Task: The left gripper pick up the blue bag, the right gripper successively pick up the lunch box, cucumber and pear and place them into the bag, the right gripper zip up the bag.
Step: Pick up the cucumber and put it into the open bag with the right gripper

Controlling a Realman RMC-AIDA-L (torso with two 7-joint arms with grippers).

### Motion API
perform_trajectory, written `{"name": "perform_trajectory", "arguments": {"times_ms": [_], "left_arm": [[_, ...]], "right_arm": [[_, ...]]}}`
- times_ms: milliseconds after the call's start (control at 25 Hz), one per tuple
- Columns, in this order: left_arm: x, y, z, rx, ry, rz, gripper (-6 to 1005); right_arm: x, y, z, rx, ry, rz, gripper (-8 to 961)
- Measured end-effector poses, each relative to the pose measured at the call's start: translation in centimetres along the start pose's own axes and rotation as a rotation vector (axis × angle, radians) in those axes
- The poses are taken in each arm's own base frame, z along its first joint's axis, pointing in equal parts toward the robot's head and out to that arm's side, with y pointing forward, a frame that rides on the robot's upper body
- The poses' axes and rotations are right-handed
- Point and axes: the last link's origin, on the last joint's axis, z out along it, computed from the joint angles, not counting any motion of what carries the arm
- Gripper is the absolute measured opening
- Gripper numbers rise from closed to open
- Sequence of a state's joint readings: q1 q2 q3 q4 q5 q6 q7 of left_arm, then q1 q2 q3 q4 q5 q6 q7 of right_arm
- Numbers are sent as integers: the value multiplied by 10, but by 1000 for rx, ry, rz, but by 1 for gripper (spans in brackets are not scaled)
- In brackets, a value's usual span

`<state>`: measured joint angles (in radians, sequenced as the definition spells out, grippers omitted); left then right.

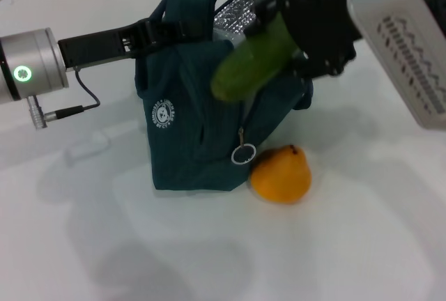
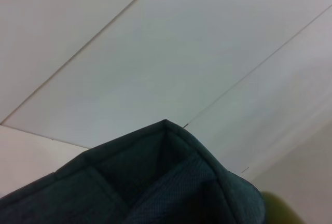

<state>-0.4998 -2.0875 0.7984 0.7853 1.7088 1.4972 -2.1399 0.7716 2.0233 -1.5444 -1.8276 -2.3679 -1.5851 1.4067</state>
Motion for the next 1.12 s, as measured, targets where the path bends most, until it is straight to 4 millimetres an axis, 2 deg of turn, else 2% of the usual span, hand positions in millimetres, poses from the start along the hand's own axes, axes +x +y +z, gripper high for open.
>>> {"name": "perform_trajectory", "arguments": {"times_ms": [240,600,960,1120], "left_arm": [[1,1,0,-4,6,0,52],[3,2,1,-9,7,3,53],[12,7,8,-23,2,27,53],[15,7,7,-21,14,32,53]], "right_arm": [[14,-16,-7,154,29,60,590],[47,-41,-19,508,15,291,595],[69,-44,-14,695,-124,549,600],[83,-35,-18,763,-242,734,602]]}}
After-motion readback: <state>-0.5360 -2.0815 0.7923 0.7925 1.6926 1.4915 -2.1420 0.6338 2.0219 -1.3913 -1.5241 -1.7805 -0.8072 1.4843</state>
